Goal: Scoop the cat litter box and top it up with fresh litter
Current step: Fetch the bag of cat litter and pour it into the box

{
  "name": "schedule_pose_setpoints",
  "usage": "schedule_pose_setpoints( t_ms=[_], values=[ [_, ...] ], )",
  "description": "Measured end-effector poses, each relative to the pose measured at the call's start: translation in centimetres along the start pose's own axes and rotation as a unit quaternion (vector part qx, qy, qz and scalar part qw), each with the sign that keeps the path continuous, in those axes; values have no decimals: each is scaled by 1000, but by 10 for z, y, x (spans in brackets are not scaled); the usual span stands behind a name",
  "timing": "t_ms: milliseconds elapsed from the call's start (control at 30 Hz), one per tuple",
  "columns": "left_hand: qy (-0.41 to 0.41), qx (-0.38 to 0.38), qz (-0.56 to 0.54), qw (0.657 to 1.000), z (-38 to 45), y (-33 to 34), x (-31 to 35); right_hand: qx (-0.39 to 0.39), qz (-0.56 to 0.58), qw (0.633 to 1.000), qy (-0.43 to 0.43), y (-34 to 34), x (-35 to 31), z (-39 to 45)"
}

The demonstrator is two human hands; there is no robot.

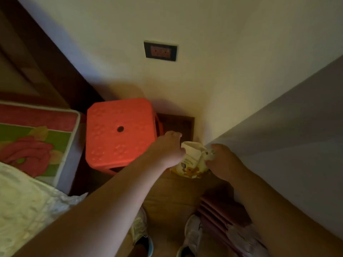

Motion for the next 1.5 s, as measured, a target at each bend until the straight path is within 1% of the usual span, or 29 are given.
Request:
schedule_pose_setpoints(
  t_ms=[100, 233, 333, 433, 533, 600, 667, 767, 833, 900, 933, 967, 1033, 1167, 1233, 1333, 1433, 1500],
  values=[
    [-3, -14, -22, 1000, 62, 46, -18, -16, -2, 1000, 11, 33, 16, 53],
    [-25, -49, -52, 997, 125, 110, -51, -16, 4, 999, 35, 67, 39, 109],
    [-21, -50, -57, 997, 155, 144, -67, -5, -7, 999, 47, 86, 50, 136],
    [-9, -28, -57, 998, 180, 167, -80, -15, -35, 998, 45, 106, 62, 155],
    [6, -24, -42, 999, 189, 178, -86, -38, -65, 996, 48, 120, 69, 166],
    [18, -15, -19, 1000, 186, 181, -85, -65, -86, 992, 66, 127, 74, 169],
    [8, 4, 5, 1000, 181, 185, -86, -88, -114, 986, 83, 134, 79, 167],
    [5, 9, -29, 1000, 173, 197, -85, -105, -99, 984, 102, 151, 86, 156],
    [-5, -23, -34, 999, 169, 201, -82, -122, -84, 983, 111, 158, 87, 143],
    [-6, -65, 46, 997, 164, 204, -78, -85, -53, 989, 109, 153, 84, 130],
    [-7, -86, 84, 993, 157, 202, -74, -55, -37, 993, 102, 147, 84, 122],
    [-5, -95, 100, 990, 151, 200, -72, -32, -28, 995, 95, 140, 81, 112],
    [5, -79, 93, 992, 137, 190, -67, -11, -14, 996, 87, 126, 73, 92],
    [34, -1, 35, 999, 84, 140, -47, 17, -10, 998, 61, 74, 41, 41],
    [58, 34, 23, 997, 42, 111, -30, 26, -8, 999, 39, 47, 25, -1],
    [68, 72, -21, 995, -27, 55, -1, 40, -8, 999, 19, 3, -1, -74],
    [97, 133, -64, 984, -102, -10, 37, 75, 2, 997, -1, -53, -34, -151],
    [114, 176, -103, 972, -150, -55, 60, 114, -20, 993, -36, -95, -63, -205]
  ],
)
Point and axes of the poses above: each hand's wrist, its own z-axis towards the middle knuckle, its own y-axis out of the palm, x = y × z, the point moved 4 cm from there along z, towards the middle knuckle, and after that the axes turned 3 degrees about -x, right-handed, at the moved point
